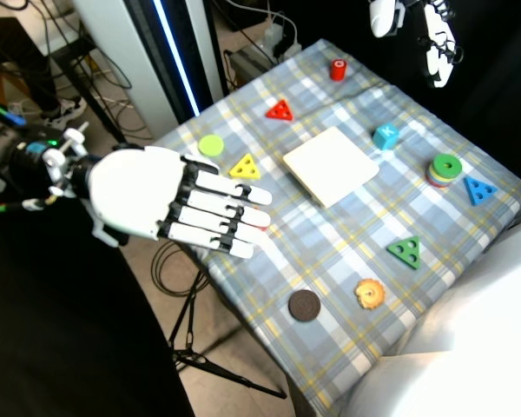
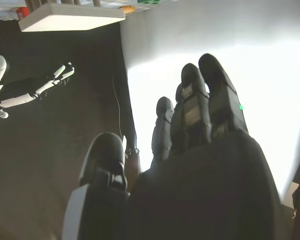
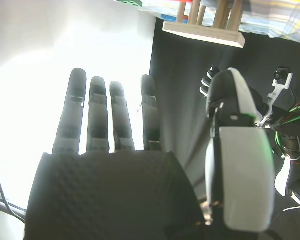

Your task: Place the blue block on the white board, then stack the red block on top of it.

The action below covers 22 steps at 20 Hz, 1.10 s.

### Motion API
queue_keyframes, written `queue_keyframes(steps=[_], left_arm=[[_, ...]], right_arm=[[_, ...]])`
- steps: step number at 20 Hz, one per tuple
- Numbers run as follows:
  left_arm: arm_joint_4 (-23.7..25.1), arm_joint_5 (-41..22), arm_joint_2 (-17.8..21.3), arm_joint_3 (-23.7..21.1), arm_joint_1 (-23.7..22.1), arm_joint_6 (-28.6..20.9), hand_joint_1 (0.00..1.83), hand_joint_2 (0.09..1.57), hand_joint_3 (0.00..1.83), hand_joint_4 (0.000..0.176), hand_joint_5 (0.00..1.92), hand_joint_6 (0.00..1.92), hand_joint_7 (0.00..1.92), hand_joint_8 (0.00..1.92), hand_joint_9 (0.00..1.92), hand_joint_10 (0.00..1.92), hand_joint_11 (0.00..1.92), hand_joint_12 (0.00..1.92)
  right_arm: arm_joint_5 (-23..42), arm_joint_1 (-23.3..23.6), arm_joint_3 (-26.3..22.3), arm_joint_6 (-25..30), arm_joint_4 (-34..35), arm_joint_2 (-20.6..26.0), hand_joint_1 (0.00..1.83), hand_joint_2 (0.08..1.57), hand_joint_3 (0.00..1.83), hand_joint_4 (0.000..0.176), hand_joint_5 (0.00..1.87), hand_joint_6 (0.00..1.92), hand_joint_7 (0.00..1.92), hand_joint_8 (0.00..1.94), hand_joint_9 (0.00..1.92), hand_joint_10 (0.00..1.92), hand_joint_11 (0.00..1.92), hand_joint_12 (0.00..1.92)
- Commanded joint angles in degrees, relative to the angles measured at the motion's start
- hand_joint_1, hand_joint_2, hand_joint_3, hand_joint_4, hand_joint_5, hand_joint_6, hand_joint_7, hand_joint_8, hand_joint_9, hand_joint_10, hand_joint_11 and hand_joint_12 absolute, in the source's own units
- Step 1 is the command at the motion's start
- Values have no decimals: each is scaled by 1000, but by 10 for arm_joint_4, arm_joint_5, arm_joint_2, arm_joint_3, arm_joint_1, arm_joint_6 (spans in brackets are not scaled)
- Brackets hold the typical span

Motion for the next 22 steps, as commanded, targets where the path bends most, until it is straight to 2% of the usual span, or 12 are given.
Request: queue_keyframes(steps=[1,2,4,6,7,11,15,17,20,22], left_arm=[[5,-59,-2,4,-6,-4,529,986,10,176,303,8,230,4,302,13,46,562],[3,-47,-5,13,-8,-4,572,978,4,176,312,9,238,6,294,8,28,556],[-13,-24,-14,25,-14,16,623,953,0,176,332,11,270,14,305,9,20,560],[-59,-6,-26,19,-29,134,625,945,0,176,324,5,276,10,319,11,24,574],[-85,7,-36,18,-41,208,627,939,0,176,329,1,280,1,327,3,24,609],[-142,42,-68,36,-63,332,709,921,0,176,368,10,247,1,277,0,21,614],[-186,75,-100,64,-87,421,723,920,0,176,415,17,239,0,267,5,35,608],[-207,85,-118,75,-103,481,726,923,2,176,412,0,227,0,249,0,36,558],[-218,95,-130,89,-114,502,736,922,1,176,383,1,206,1,219,2,6,540],[-223,108,-136,102,-123,507,736,923,0,176,414,11,217,5,227,5,3,537]], right_arm=[[67,11,4,5,12,-2,363,1304,6,67,451,3,356,3,358,8,181,567],[68,12,4,8,8,-3,352,1309,4,68,459,2,363,2,364,5,187,555],[69,17,4,14,-2,-5,341,1313,0,44,475,0,375,0,371,1,207,522],[76,22,3,28,-19,-5,317,1323,4,10,479,1,388,4,387,5,226,516],[82,24,2,31,-26,-5,325,1333,0,1,483,0,400,0,396,1,248,463],[94,30,-2,41,-43,-4,372,1336,0,0,491,0,415,2,415,3,293,397],[95,35,-4,45,-53,-5,385,1329,0,0,491,0,437,7,437,8,315,403],[94,35,-4,45,-53,-6,413,1330,0,7,492,1,442,5,446,8,323,410],[94,35,-4,46,-56,-8,416,1332,0,4,499,3,449,6,459,11,336,424],[93,35,-4,47,-58,-9,388,1328,0,2,505,0,455,0,471,0,286,545]])
